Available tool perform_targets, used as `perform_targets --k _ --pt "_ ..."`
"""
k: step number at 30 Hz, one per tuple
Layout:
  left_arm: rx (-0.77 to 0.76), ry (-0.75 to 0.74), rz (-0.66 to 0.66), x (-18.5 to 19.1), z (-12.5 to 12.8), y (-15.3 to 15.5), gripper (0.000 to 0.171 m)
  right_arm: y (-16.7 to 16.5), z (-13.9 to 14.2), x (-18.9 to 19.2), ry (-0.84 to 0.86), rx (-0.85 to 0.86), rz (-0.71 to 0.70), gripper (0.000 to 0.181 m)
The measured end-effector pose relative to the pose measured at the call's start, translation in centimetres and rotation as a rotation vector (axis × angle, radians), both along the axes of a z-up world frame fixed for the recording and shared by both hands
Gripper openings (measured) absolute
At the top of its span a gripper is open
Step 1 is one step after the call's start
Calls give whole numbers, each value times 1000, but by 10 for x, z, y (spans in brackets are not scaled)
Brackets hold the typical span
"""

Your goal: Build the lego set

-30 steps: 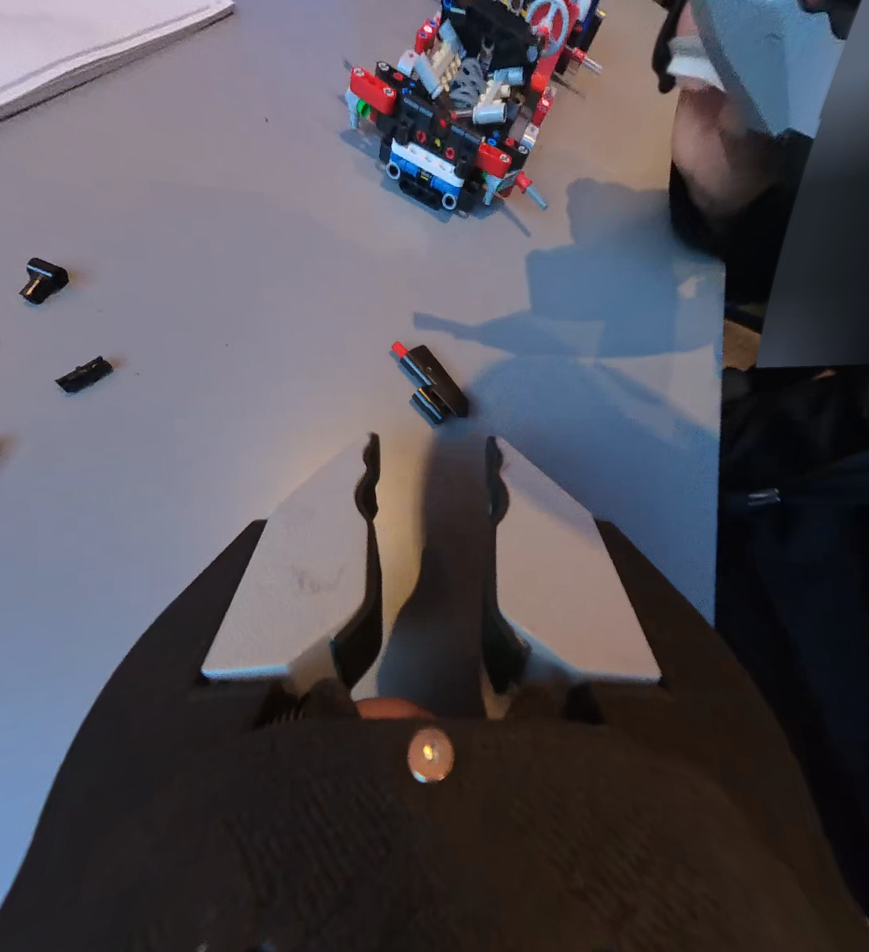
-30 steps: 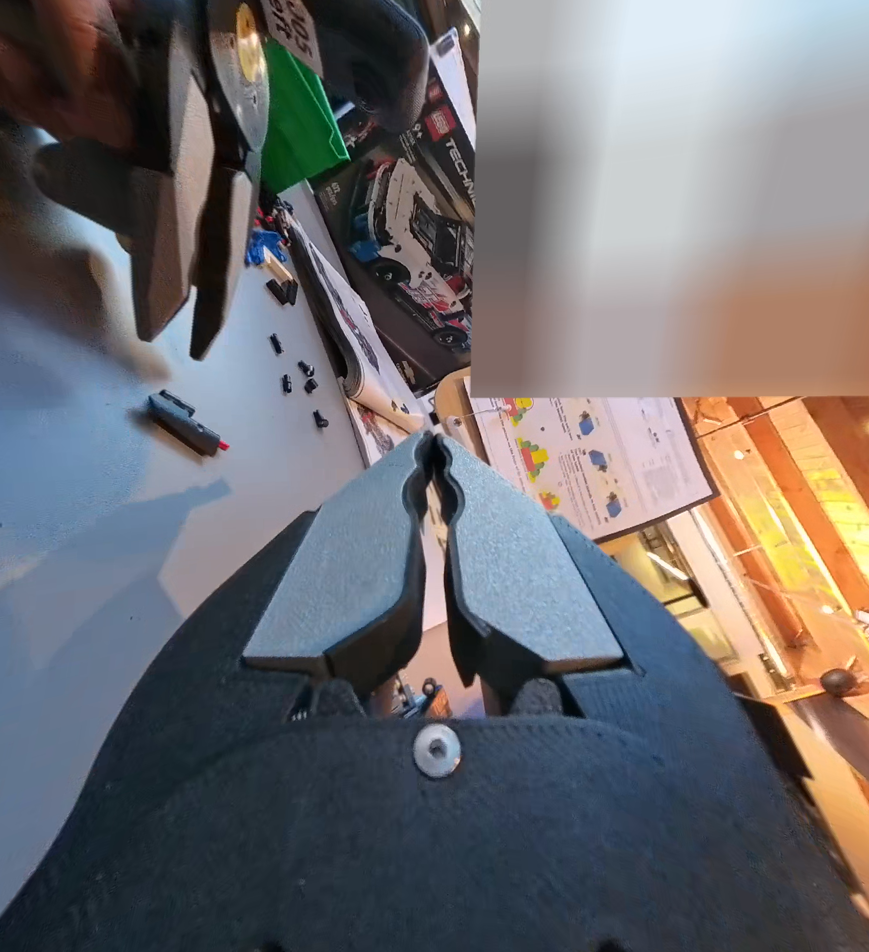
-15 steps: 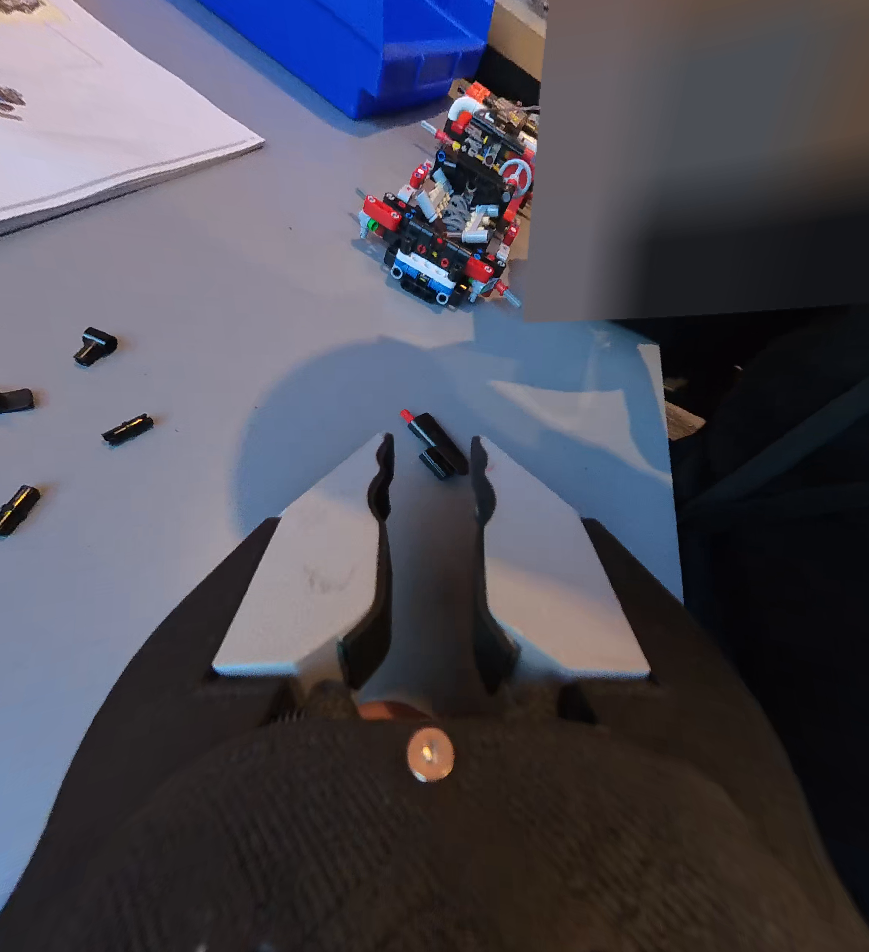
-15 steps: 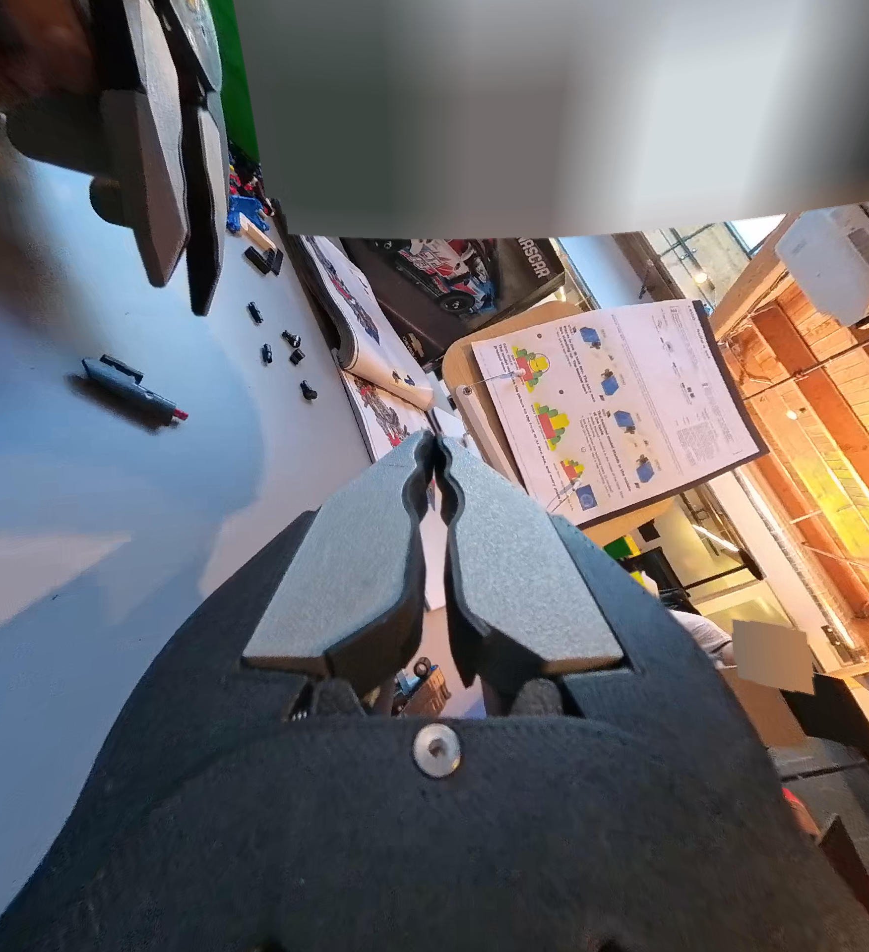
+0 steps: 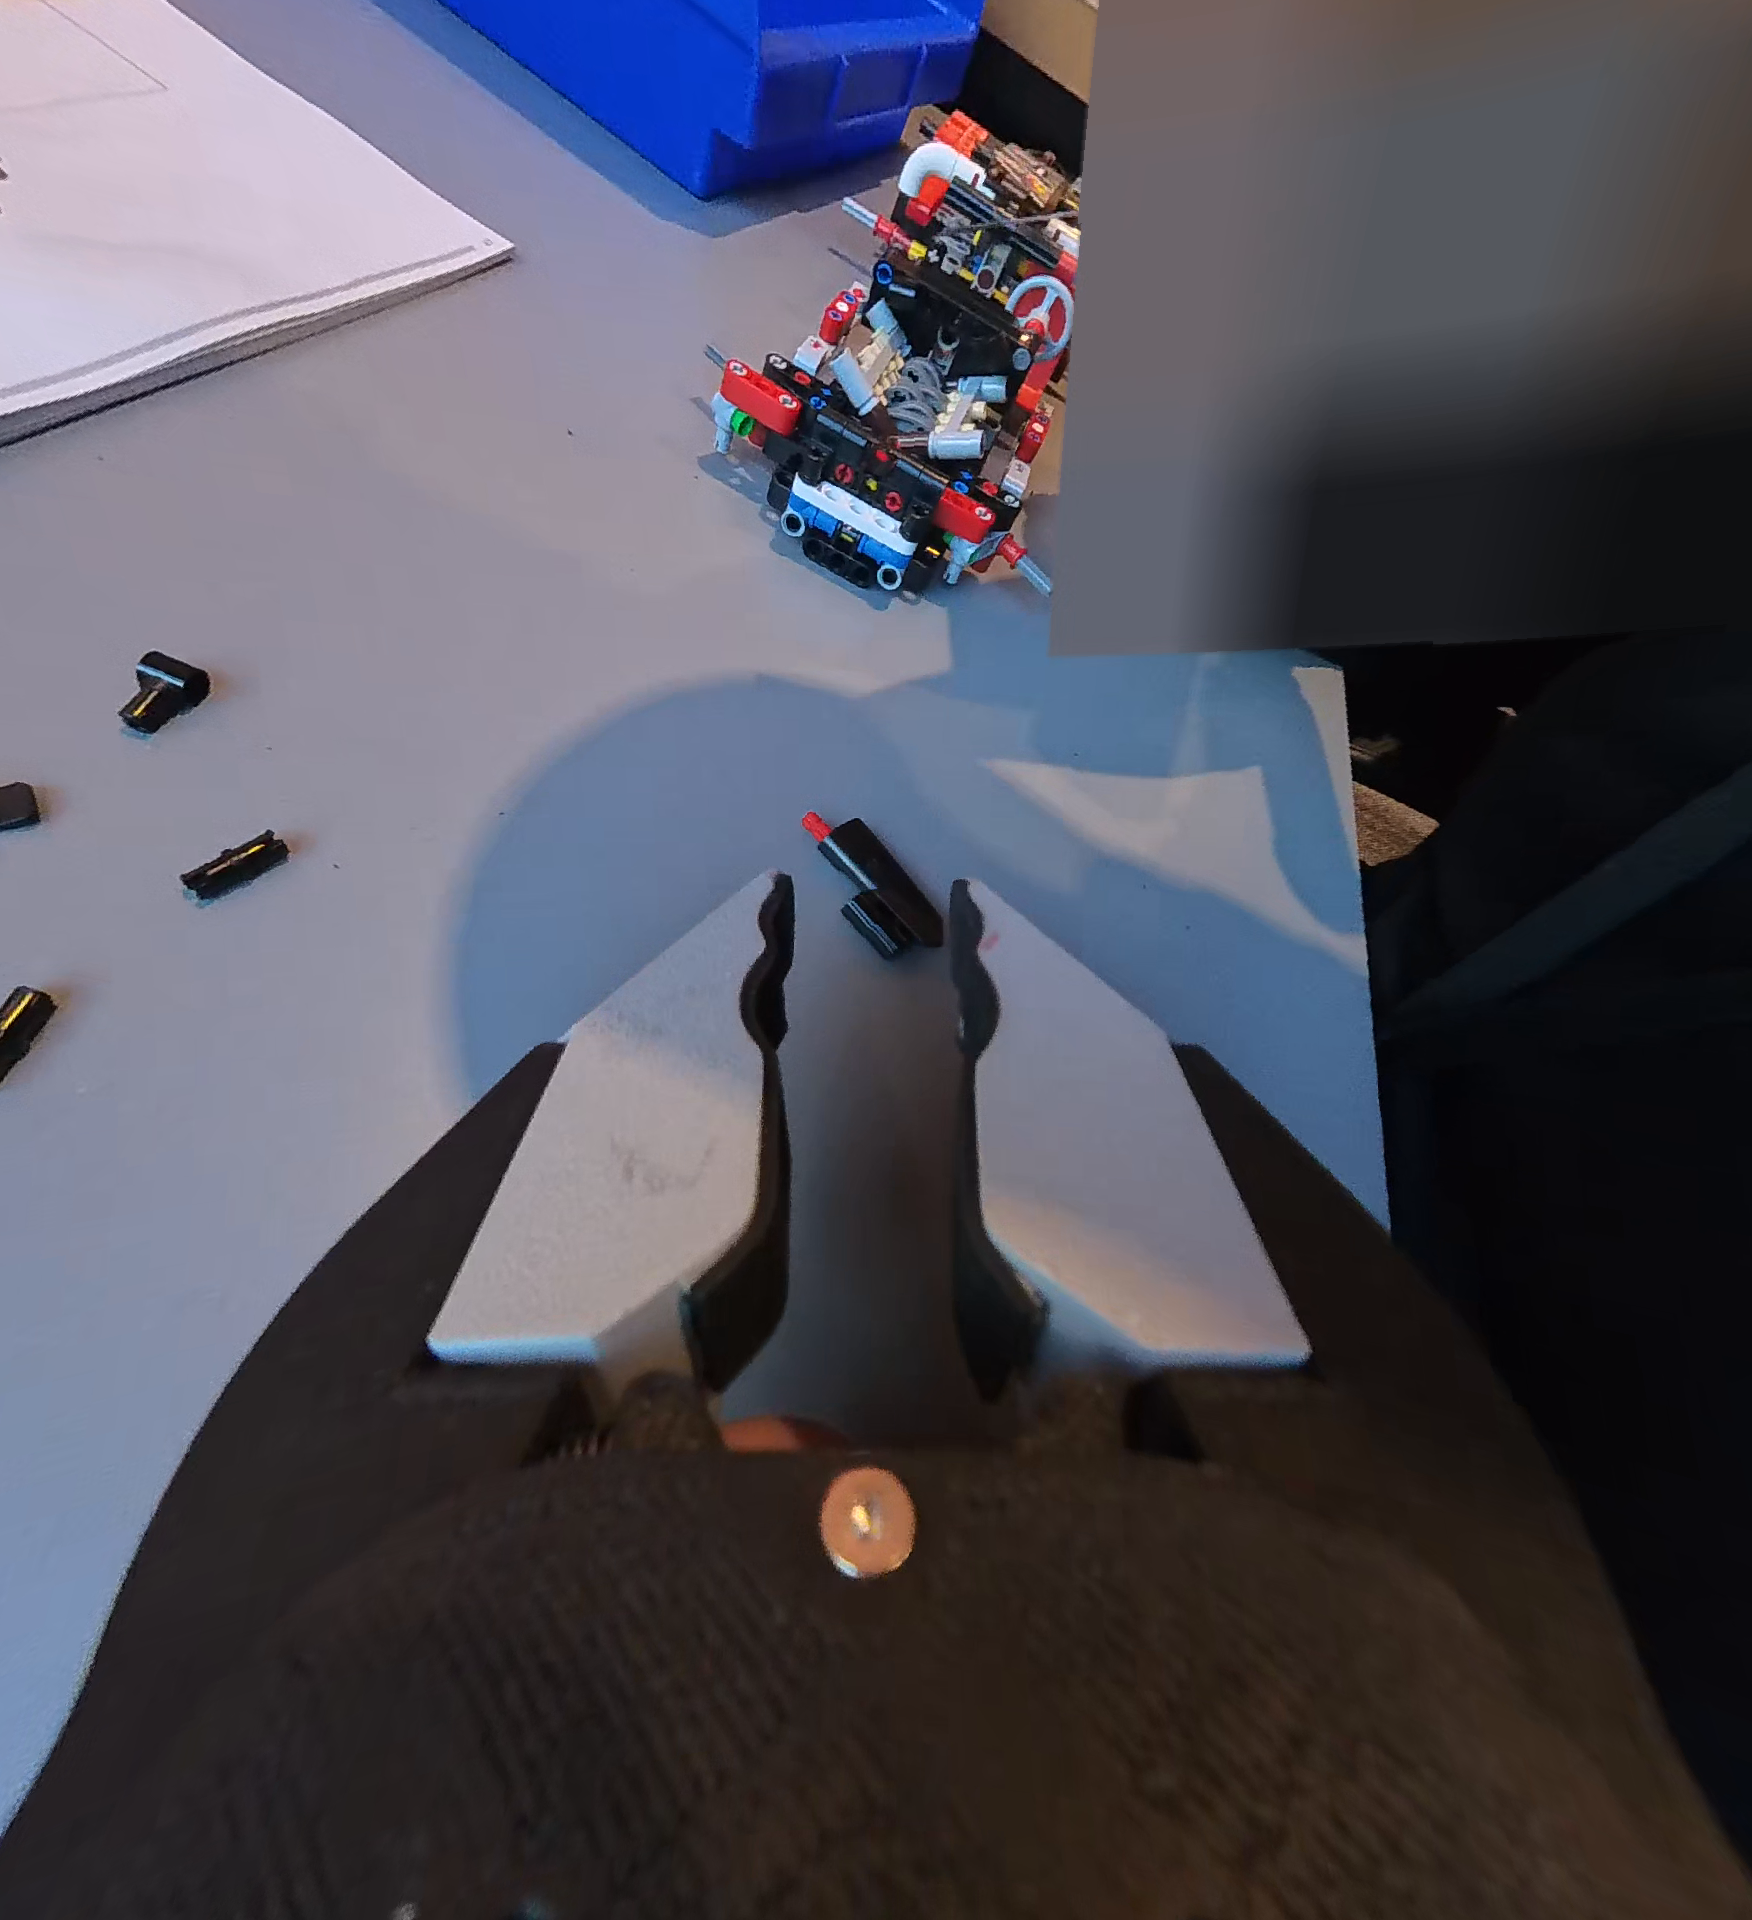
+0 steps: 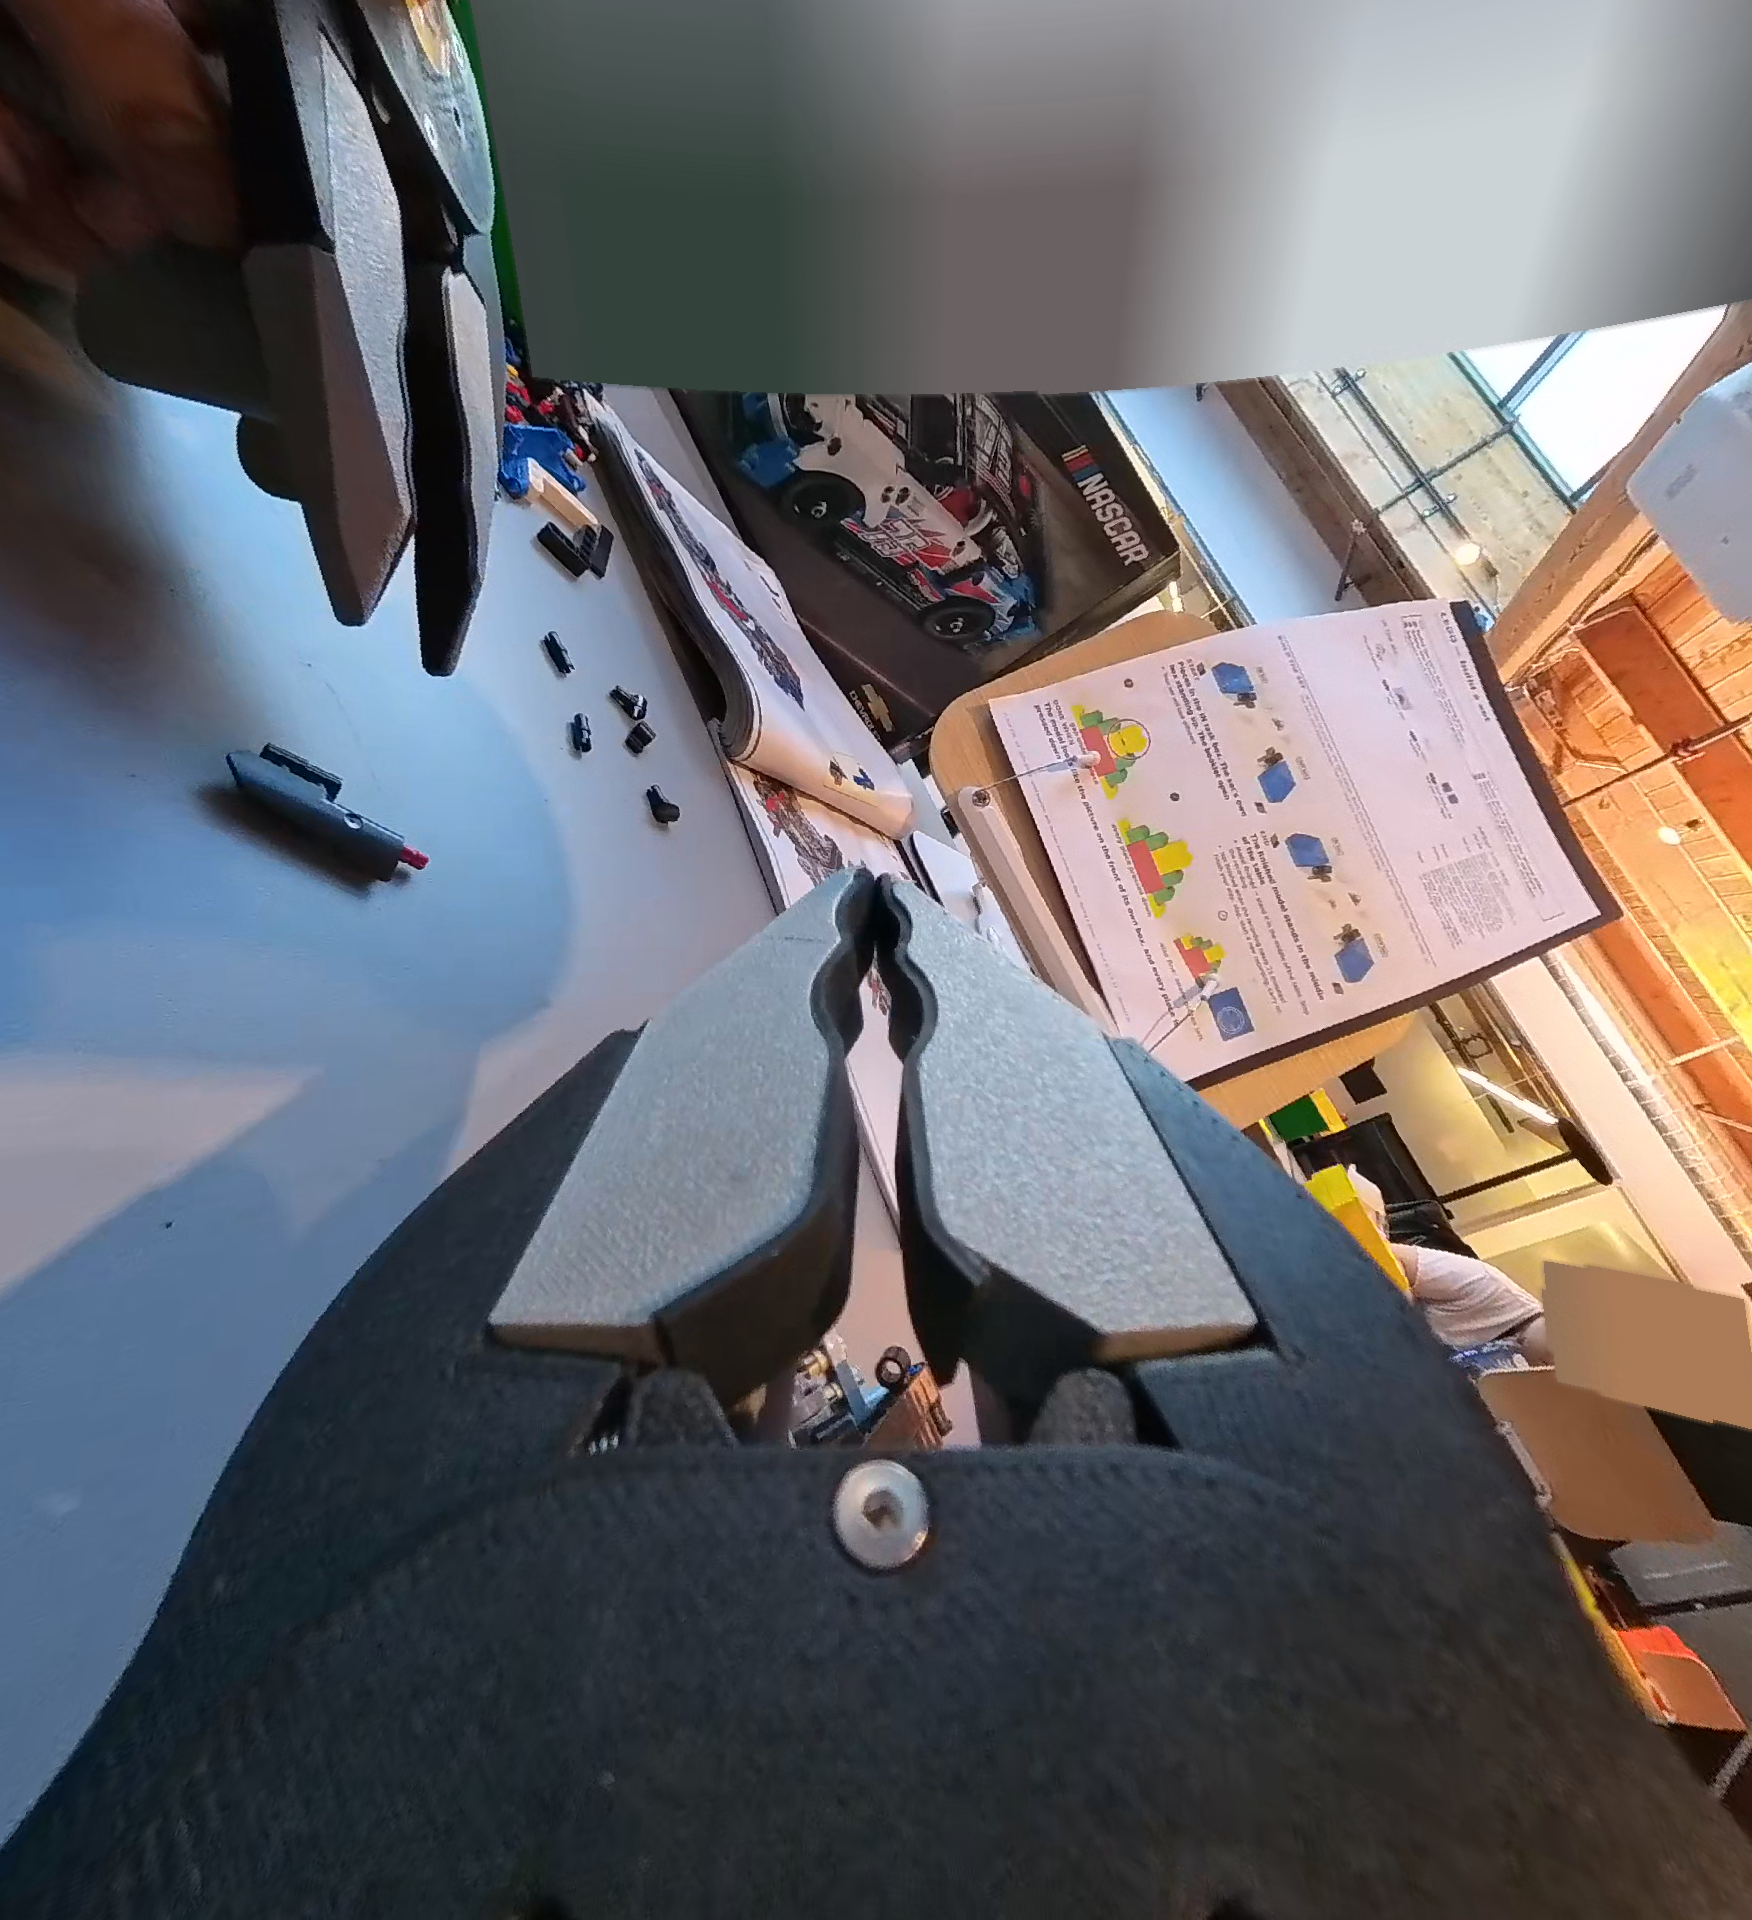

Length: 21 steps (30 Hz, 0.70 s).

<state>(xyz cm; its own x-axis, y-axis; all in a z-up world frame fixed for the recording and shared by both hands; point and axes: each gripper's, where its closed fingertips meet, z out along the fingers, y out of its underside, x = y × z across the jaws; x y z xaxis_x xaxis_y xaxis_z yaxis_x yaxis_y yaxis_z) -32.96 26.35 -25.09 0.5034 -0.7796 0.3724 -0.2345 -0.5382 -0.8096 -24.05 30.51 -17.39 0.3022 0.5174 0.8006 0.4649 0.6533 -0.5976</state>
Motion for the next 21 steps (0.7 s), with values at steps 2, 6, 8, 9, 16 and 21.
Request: perform_targets --k 2,6,8,9,16,21 --pt "-5 4 -2 0 -1 0 27 0 0 0 3 -5 1 0" --pt "-10 0 -5 1 -1 0 27 1 1 1 5 -6 0 0" --pt "-14 -6 -3 0 -1 0 27 1 0 1 3 -7 -1 0" --pt "-16 -8 -3 0 0 0 26 1 -1 0 1 -8 -1 0" --pt "-20 -5 -6 0 -1 0 26 0 -3 -2 -18 4 -1 0" --pt "-14 5 -2 0 -2 0 26 -3 -5 -4 -30 13 6 0"
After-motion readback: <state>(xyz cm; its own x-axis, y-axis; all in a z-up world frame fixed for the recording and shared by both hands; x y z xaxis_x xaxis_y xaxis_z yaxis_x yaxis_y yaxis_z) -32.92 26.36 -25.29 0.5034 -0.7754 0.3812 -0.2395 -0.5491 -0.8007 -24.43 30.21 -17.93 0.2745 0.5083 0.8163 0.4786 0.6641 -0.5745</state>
